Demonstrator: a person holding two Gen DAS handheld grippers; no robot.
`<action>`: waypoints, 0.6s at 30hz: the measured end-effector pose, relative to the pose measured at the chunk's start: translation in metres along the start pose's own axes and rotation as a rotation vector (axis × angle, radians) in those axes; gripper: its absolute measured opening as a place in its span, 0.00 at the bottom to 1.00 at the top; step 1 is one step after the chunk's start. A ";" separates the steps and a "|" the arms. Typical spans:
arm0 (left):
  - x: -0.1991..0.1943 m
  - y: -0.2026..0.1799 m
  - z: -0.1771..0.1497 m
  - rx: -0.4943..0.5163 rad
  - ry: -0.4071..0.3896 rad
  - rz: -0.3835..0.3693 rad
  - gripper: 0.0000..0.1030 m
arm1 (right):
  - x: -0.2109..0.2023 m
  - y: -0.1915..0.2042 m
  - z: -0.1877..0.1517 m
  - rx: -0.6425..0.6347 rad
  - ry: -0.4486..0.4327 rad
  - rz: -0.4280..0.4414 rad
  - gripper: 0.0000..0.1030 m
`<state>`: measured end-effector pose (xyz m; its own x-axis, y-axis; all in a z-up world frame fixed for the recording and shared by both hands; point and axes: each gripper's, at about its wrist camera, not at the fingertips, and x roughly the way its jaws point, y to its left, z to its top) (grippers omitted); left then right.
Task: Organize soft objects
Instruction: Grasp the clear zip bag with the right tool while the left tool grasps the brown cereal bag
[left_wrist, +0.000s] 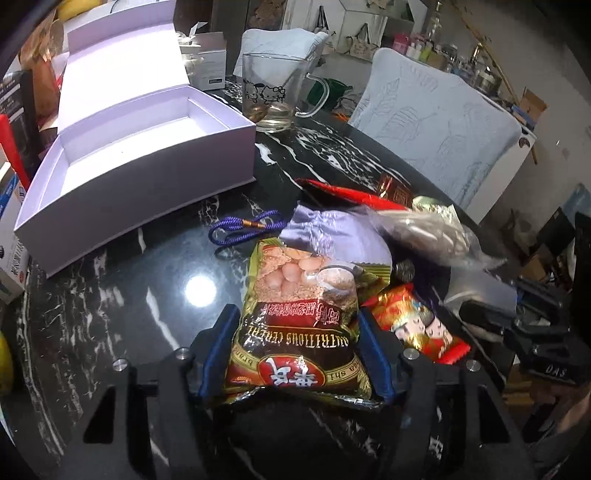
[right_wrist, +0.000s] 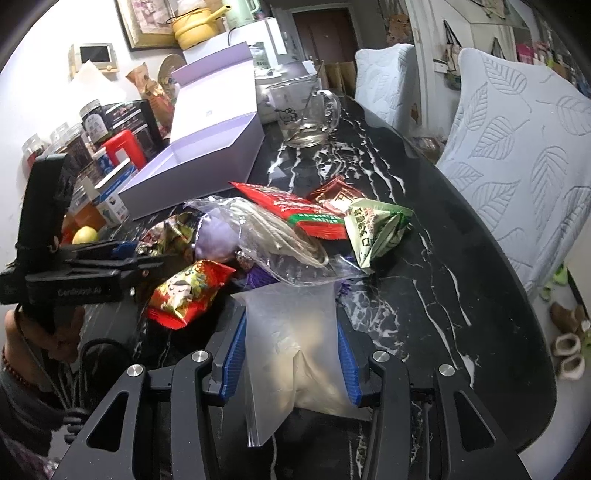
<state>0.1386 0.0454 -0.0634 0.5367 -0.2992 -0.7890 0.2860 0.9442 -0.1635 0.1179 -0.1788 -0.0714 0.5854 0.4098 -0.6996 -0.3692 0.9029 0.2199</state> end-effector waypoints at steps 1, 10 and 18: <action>-0.001 0.001 -0.001 -0.004 0.000 0.001 0.61 | 0.001 0.001 0.000 -0.002 0.001 -0.001 0.44; 0.008 -0.006 -0.002 0.044 -0.021 0.084 0.63 | 0.002 0.000 -0.001 -0.003 0.002 -0.021 0.57; 0.011 -0.008 0.001 0.055 -0.020 0.110 0.66 | 0.006 0.015 -0.008 -0.116 -0.006 -0.110 0.63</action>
<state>0.1428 0.0345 -0.0701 0.5827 -0.1976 -0.7883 0.2676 0.9626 -0.0435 0.1106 -0.1641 -0.0775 0.6315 0.3100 -0.7108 -0.3829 0.9217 0.0617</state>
